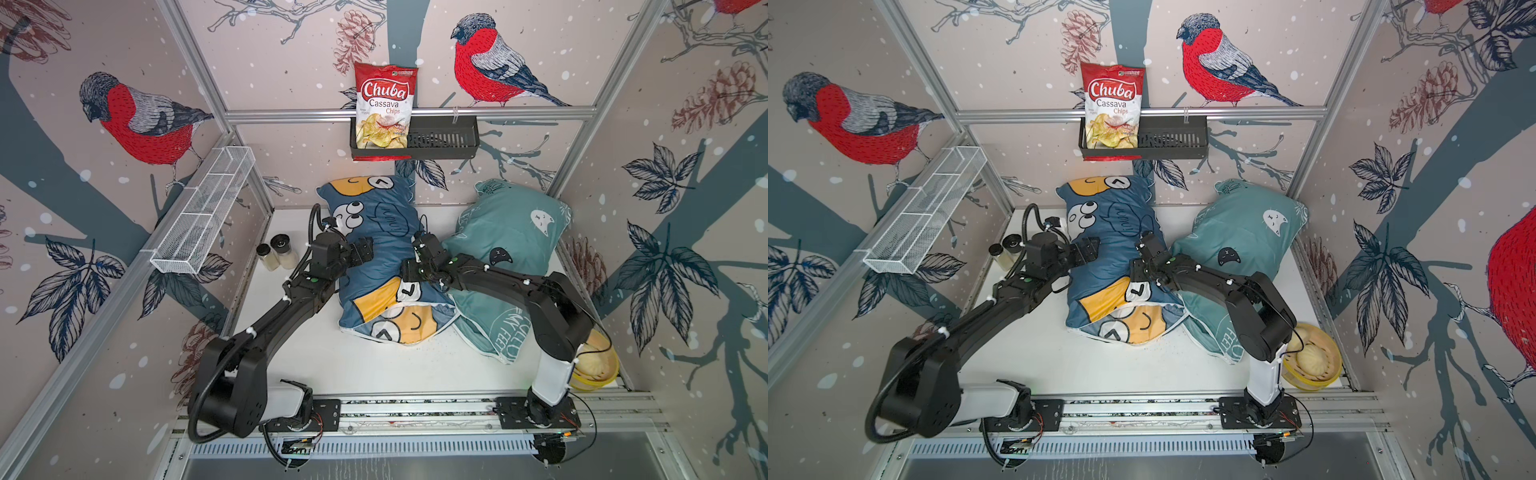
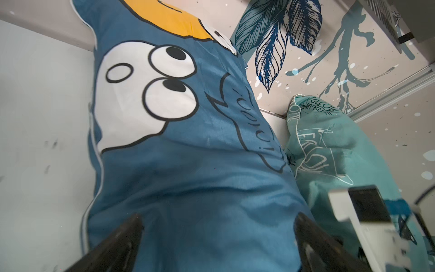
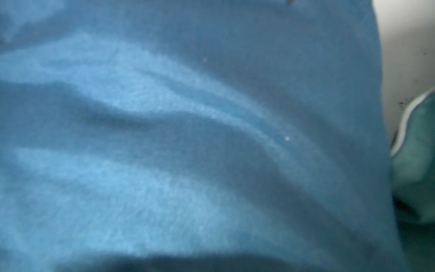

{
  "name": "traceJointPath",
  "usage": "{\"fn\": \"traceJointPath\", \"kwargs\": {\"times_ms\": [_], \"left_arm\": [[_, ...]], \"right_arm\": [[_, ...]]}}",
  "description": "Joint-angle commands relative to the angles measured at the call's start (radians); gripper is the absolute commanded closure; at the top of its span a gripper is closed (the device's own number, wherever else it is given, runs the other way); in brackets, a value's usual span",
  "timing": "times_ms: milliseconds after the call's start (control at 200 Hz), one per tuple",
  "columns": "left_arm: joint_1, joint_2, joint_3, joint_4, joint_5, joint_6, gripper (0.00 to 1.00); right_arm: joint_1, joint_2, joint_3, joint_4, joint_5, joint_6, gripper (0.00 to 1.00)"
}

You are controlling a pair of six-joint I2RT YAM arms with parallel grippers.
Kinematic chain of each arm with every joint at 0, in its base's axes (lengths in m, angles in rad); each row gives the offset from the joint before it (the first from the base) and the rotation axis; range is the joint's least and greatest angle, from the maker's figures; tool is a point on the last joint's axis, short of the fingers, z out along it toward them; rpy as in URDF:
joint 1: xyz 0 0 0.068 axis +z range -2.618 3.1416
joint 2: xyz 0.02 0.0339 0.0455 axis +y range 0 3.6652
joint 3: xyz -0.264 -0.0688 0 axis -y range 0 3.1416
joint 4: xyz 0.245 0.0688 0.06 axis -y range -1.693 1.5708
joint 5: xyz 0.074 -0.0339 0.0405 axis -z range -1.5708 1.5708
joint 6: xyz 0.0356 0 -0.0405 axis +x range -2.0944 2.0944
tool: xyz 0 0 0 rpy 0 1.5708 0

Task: Zip up pillowcases
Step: Pick up the pillowcase from the center of the board.

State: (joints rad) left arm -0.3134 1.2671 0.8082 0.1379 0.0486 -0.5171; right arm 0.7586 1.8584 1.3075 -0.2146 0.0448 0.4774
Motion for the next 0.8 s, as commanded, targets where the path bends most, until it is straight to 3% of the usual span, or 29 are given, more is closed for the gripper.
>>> {"fn": "traceJointPath", "kwargs": {"times_ms": [0,130,335,445,615,796], "left_arm": [[0.000,-0.130,-0.114,-0.159,0.002,0.021,0.00],[-0.003,-0.326,-0.270,-0.229,0.101,-0.074,0.00],[-0.003,-0.607,-0.383,-0.430,0.082,-0.194,0.01],[-0.003,-0.715,-0.436,-0.438,0.115,-0.262,0.04],[-0.004,-0.700,-0.607,-0.156,0.306,-0.451,0.18],[-0.004,-0.670,-0.611,-0.059,0.289,-0.459,0.28]], "right_arm": [[-0.034,0.015,0.023,0.069,0.050,0.029,0.26],[-0.068,0.044,0.054,0.062,0.012,0.030,0.26],[-0.110,0.113,0.130,0.021,-0.006,0.014,0.26],[-0.123,0.134,0.153,0.018,-0.011,0.010,0.26],[-0.127,0.143,0.165,0.017,-0.010,0.010,0.26],[-0.124,0.133,0.148,0.019,-0.010,0.007,0.26]]}}
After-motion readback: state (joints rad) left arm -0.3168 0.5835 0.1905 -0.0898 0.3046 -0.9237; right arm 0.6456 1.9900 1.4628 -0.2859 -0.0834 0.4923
